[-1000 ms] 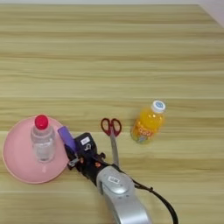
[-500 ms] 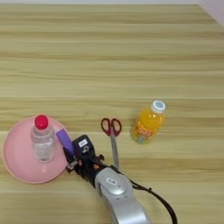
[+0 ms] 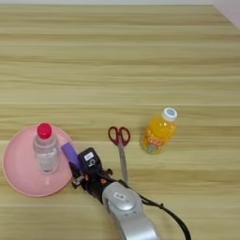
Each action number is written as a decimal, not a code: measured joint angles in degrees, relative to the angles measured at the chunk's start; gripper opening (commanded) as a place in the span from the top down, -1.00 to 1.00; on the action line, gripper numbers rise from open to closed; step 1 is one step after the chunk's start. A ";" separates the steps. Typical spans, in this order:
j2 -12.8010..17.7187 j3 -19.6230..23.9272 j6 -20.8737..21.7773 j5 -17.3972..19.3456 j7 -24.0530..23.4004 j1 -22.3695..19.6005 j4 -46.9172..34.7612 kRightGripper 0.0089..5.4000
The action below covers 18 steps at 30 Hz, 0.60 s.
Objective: Move the objects on the table
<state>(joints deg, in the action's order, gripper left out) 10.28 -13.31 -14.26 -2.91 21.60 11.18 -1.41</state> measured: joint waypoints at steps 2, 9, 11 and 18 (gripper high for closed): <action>0.02 -0.02 0.00 -0.01 0.00 0.00 0.01 0.27; 0.10 -0.28 0.01 -0.09 0.03 0.00 0.01 0.03; 0.13 -0.29 0.01 -0.09 0.02 0.00 0.01 -0.04; 0.14 -0.28 0.02 -0.08 -0.02 0.00 0.01 -0.31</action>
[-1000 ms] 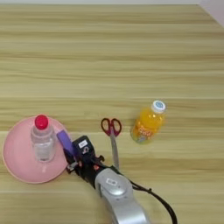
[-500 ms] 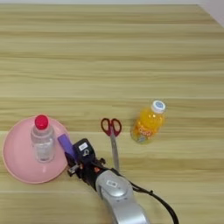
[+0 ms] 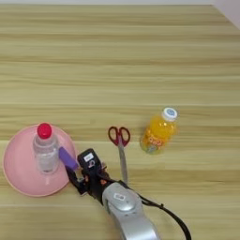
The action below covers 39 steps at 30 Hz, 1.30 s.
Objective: Move the objects on the table
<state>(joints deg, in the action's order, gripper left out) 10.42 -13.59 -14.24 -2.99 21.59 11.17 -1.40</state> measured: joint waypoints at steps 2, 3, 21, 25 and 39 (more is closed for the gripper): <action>-0.01 0.03 0.05 0.01 -0.05 0.00 -0.01 -0.40; 0.00 0.04 0.06 0.02 -0.06 0.00 -0.02 -0.42; -0.06 2.79 1.04 0.38 -1.40 -0.01 -2.69 -0.99; -0.23 5.02 1.12 0.69 -2.76 -0.30 -3.06 -0.99; -0.60 10.09 0.79 1.62 -5.98 -2.35 -1.08 -0.99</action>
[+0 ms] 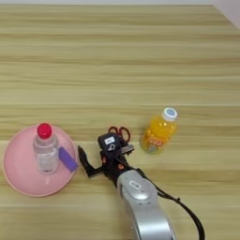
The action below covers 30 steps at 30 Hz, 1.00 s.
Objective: Move the objects on the table
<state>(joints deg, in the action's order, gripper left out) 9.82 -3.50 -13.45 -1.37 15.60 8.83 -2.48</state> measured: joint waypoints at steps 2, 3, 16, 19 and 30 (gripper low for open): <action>0.01 1.07 -0.72 -0.01 -0.59 -0.55 0.95 -0.99; 0.00 1.29 -0.93 -0.01 -0.91 -0.71 1.18 -0.99; 0.11 3.08 -1.33 -0.72 -3.97 -1.84 5.04 -0.99; 0.40 3.87 -2.36 -1.27 -5.16 -2.25 6.68 -0.99; -0.06 5.44 -4.89 -0.81 -6.40 -2.84 7.78 -0.99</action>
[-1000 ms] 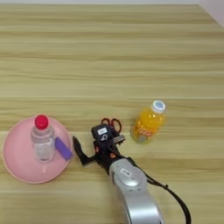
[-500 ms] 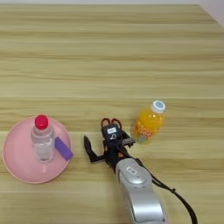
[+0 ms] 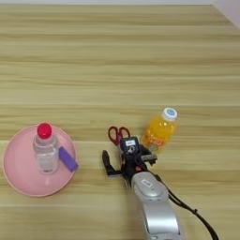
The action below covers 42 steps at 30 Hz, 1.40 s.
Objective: Move the objects on the table
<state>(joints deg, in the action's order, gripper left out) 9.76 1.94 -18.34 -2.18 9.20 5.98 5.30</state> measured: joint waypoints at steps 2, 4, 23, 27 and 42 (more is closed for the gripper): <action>-0.07 0.00 -0.16 0.20 0.02 -0.02 0.08 -0.99; -0.29 0.17 -1.26 0.76 0.10 -0.13 0.25 -0.99; -0.90 2.04 -4.86 3.23 0.20 -1.48 3.75 -0.99; -0.79 2.16 -4.85 3.21 0.04 -1.84 4.90 -0.99; -0.97 3.32 -8.16 5.81 1.65 -3.48 5.79 -0.99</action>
<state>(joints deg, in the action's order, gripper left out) 8.78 5.26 -26.50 3.64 10.85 2.50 11.09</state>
